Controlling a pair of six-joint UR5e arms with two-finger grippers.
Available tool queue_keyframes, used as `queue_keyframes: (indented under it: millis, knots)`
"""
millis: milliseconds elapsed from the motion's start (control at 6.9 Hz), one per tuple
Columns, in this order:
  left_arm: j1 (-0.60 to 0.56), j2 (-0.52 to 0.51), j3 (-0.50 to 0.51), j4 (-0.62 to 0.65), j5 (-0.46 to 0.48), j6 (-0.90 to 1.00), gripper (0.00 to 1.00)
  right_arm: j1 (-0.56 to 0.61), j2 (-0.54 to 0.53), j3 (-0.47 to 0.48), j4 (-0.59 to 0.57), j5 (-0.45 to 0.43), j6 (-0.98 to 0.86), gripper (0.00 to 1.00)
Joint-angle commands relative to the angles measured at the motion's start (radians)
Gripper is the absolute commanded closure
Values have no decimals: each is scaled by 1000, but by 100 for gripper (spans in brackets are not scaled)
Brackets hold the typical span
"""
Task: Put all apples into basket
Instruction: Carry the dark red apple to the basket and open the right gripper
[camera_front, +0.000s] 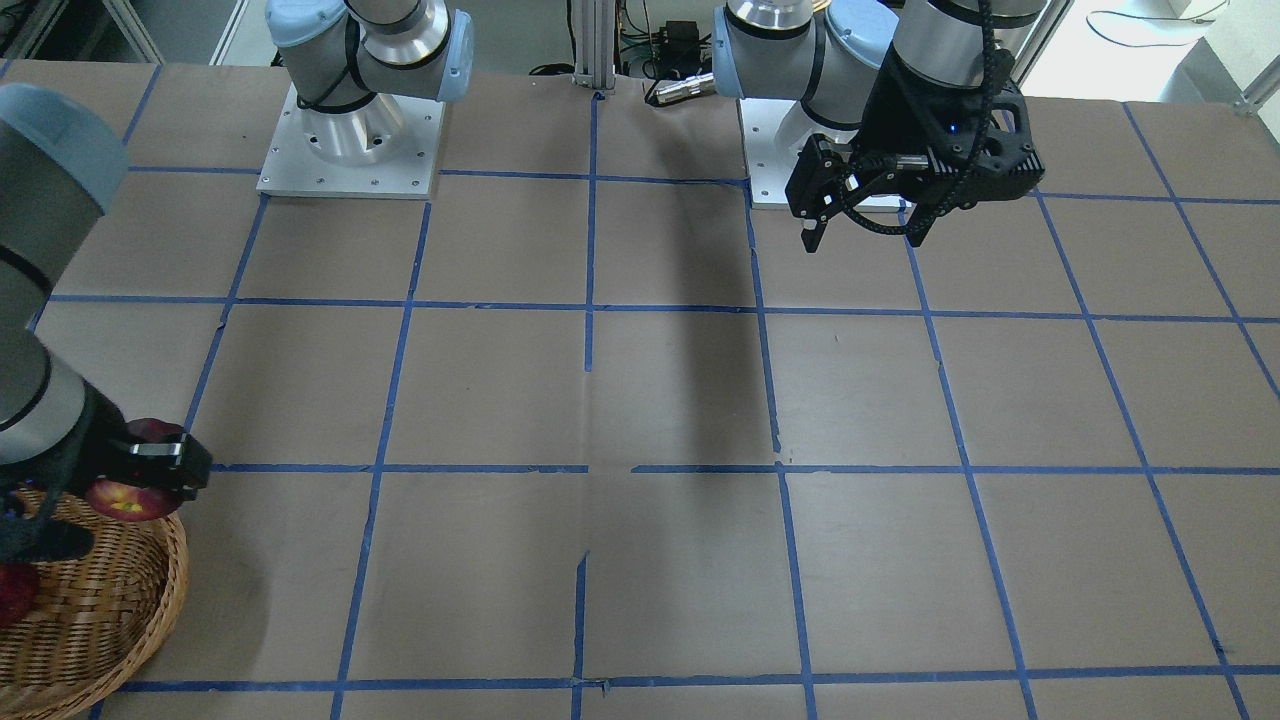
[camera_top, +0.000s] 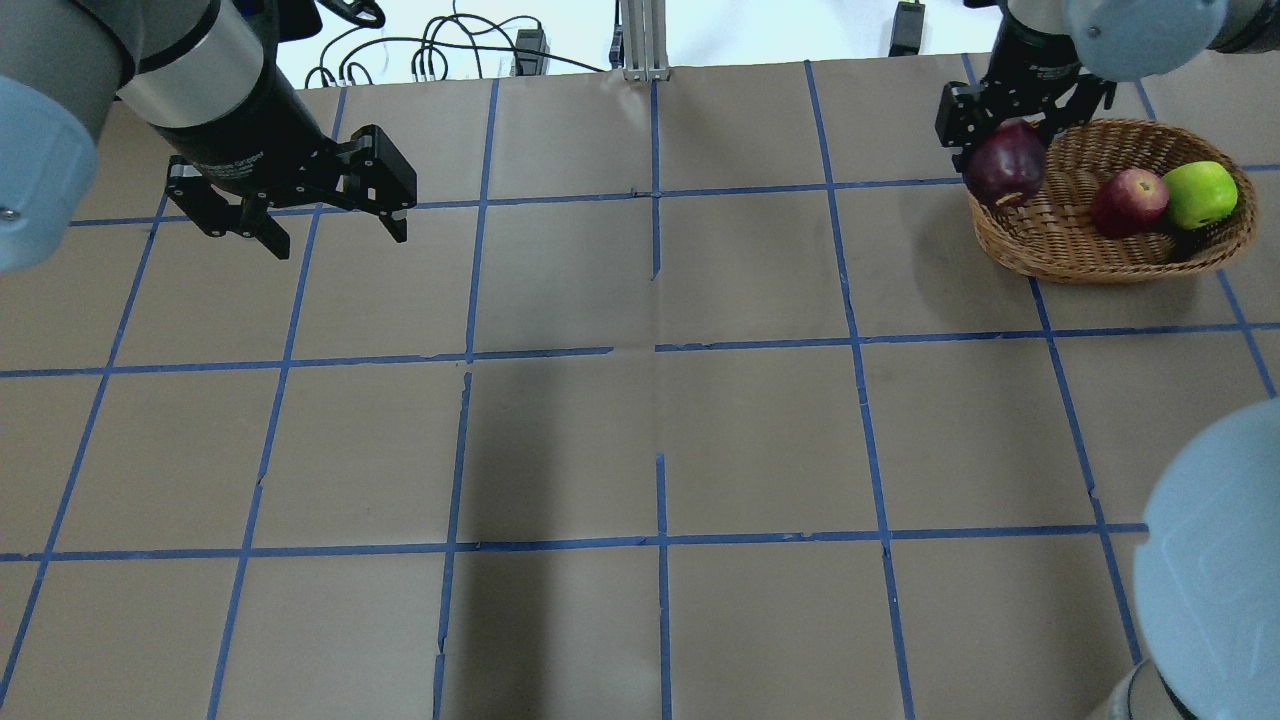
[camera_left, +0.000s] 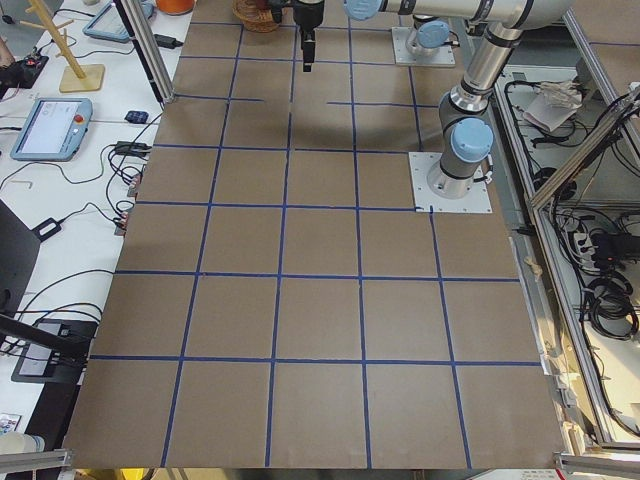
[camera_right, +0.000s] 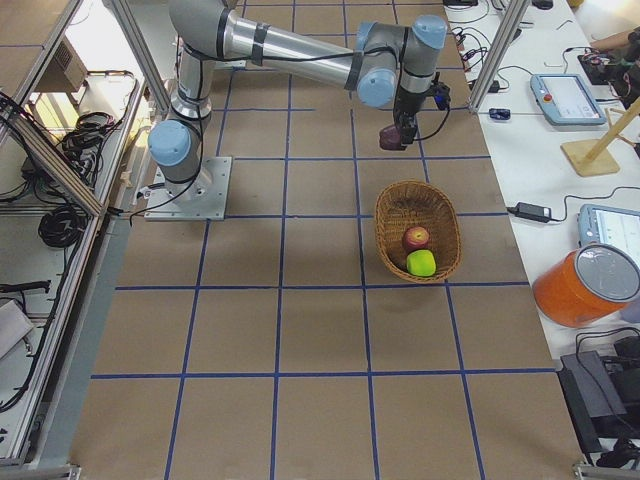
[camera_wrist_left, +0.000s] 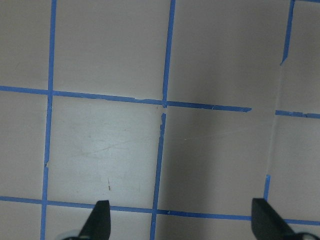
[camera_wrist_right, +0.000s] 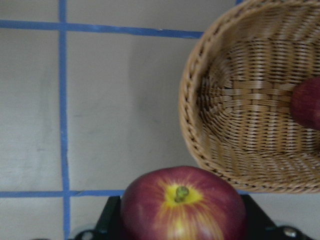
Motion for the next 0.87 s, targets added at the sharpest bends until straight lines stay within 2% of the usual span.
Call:
queue_keyframes:
  millis: [0, 145, 290, 435, 725]
  knots:
    - [0, 0, 0, 0, 0, -1, 0, -114, 116, -6, -129, -16, -91, 97]
    - [0, 0, 0, 0, 1, -2, 0, -119, 173, -15, -203, -16, -92, 84]
    - [2, 0, 0, 0, 1, 1, 0, -119, 198, -1, -263, -10, -110, 49]
    - [2, 0, -2, 0, 1, 1, 0, -119, 206, -1, -280, -11, -118, 0]
    - [2, 1, 0, 0, 1, 1, 0, -119, 180, -1, -227, -17, -118, 0]
